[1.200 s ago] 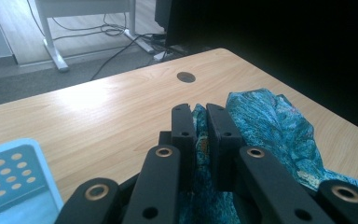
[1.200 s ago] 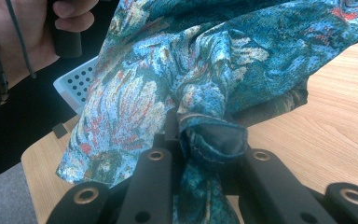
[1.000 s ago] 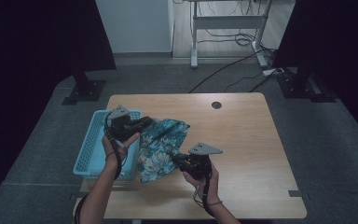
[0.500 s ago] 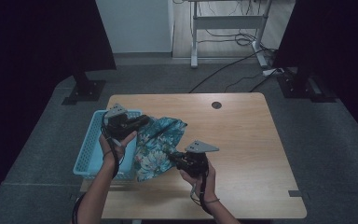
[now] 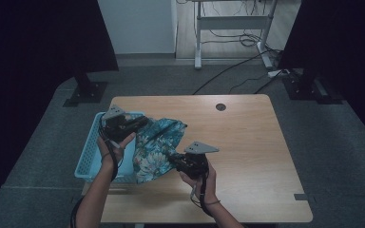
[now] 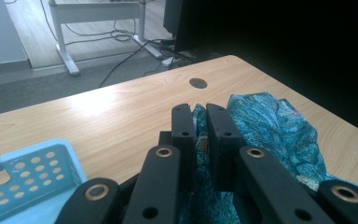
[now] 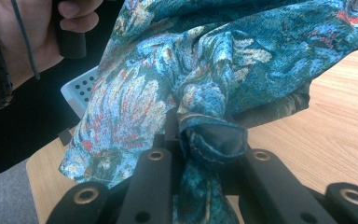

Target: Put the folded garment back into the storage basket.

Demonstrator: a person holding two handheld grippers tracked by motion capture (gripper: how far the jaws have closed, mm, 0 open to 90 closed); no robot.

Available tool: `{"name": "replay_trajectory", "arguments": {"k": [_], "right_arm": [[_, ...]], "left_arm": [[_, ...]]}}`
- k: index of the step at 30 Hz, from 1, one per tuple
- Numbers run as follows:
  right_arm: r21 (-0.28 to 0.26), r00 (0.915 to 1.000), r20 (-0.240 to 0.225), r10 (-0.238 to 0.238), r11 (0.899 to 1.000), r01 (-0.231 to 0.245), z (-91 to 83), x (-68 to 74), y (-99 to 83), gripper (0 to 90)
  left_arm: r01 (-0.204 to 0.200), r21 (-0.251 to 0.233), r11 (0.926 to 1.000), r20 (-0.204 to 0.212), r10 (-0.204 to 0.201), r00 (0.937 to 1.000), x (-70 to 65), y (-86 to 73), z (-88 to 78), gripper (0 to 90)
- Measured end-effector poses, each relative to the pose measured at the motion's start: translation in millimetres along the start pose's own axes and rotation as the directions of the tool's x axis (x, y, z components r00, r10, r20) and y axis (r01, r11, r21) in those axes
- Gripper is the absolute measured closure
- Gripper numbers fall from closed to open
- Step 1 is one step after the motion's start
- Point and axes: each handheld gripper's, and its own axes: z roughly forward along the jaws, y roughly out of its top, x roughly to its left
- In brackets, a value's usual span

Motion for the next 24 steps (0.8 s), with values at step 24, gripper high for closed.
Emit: {"name": "replay_trajectory", "arguments": {"k": [24], "right_arm": [[0.007, 0.9999, -0.007, -0.011, 1.000, 0.011, 15.8, 6.1, 6.7, 78.5]], "left_arm": [[0.007, -0.001, 1.0000, -0.023, -0.007, 0.9997, 14.4, -1.6, -13.2, 82.3]]}}
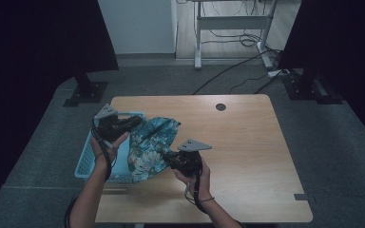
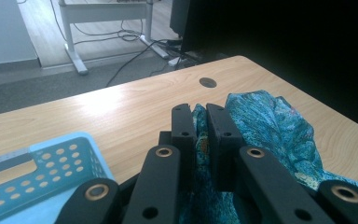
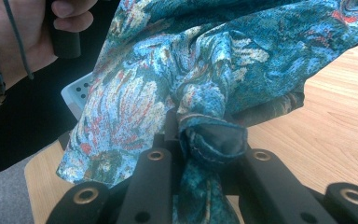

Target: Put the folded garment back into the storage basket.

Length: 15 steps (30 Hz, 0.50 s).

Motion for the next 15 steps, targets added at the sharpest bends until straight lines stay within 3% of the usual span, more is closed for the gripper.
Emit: {"name": "replay_trajectory", "arguments": {"k": [15], "right_arm": [[0.008, 0.9999, -0.001, -0.014, 1.000, 0.014, 11.0, 3.1, 2.3, 78.4]], "left_arm": [[0.007, -0.004, 1.0000, -0.012, -0.007, 0.9999, 7.5, 0.1, -5.0, 82.3]]}}
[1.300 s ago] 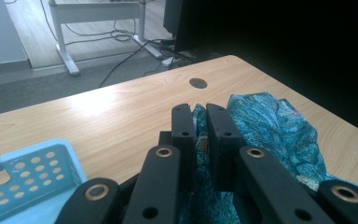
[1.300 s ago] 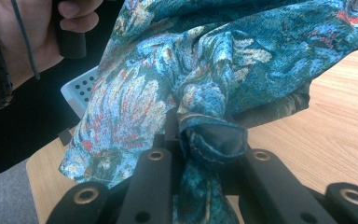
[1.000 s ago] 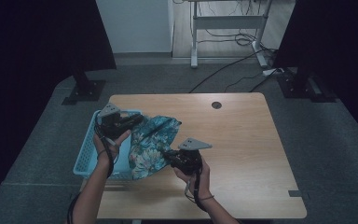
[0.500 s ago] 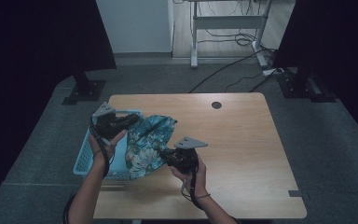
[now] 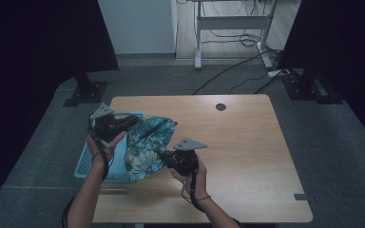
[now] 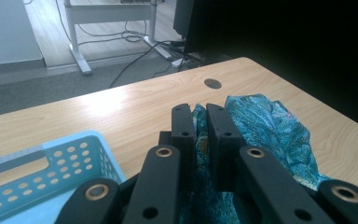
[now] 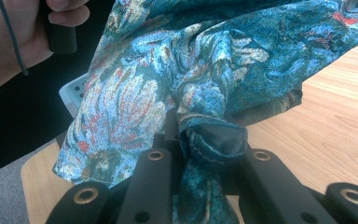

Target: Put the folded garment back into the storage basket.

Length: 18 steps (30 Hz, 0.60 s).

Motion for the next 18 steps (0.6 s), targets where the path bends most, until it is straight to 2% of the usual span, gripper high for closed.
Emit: {"name": "replay_trajectory", "arguments": {"k": [18], "right_arm": [[0.005, 0.9999, 0.005, -0.010, 1.000, 0.010, 5.5, 0.6, 5.5, 78.3]], "left_arm": [[0.002, -0.002, 1.0000, -0.005, -0.002, 1.0000, 3.0, 2.9, -2.4, 82.3]]}}
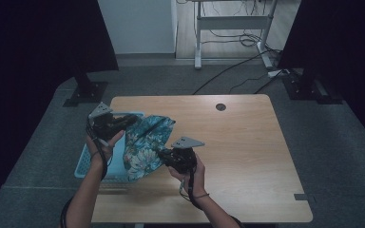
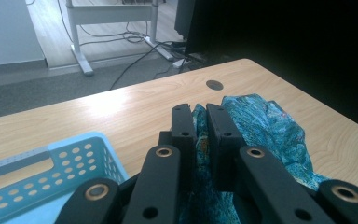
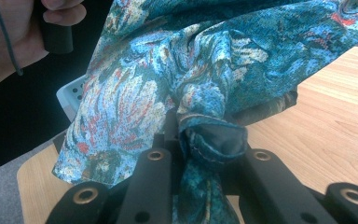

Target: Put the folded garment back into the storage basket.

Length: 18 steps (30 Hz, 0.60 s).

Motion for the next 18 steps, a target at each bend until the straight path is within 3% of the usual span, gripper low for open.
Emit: {"name": "replay_trajectory", "arguments": {"k": [18], "right_arm": [[0.011, 0.9998, -0.010, -0.017, 1.000, 0.017, 14.2, 5.4, 7.8, 78.3]], "left_arm": [[0.017, -0.012, 0.9998, -0.019, -0.017, 0.9997, 14.8, -1.0, -8.5, 82.3]]}}
